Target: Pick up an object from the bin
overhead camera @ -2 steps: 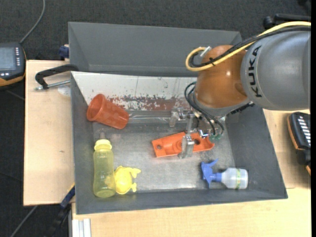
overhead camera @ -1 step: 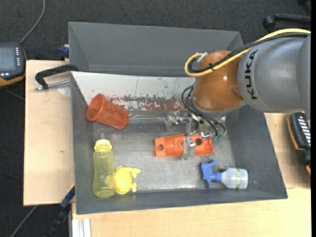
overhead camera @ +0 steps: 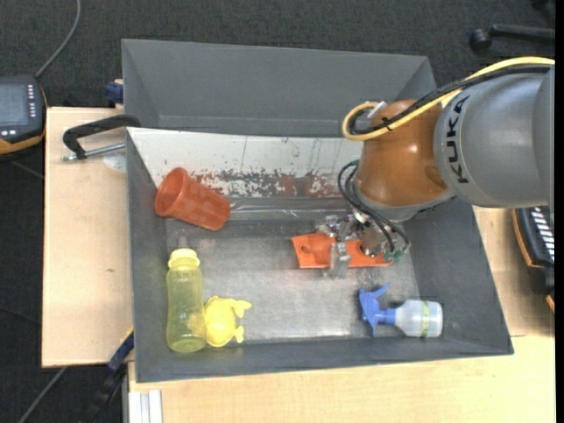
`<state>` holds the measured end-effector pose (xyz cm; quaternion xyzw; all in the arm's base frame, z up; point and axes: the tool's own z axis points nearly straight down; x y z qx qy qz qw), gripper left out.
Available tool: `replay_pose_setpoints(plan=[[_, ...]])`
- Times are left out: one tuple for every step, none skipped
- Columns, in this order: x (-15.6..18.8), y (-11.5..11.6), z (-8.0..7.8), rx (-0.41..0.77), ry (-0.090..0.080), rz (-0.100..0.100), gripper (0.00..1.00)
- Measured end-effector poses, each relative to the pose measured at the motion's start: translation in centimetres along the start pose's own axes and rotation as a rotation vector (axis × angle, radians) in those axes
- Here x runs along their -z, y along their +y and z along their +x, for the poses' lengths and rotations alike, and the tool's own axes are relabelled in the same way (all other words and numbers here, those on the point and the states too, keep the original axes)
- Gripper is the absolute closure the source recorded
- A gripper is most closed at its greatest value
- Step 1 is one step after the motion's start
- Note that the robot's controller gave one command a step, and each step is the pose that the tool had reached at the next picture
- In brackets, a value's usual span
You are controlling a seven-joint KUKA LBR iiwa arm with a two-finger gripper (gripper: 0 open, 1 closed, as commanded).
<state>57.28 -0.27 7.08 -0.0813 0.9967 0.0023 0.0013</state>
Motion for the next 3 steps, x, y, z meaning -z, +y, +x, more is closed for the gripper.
replay_pose_setpoints(plan=[[0.0, 0.0, 0.0, 0.000, 0.000, 0.000, 1.00], [0.7, 0.1, 0.2, 0.000, 0.006, -0.001, 1.00], [2.9, 0.1, 0.3, 0.000, 0.007, -0.002, 1.00]])
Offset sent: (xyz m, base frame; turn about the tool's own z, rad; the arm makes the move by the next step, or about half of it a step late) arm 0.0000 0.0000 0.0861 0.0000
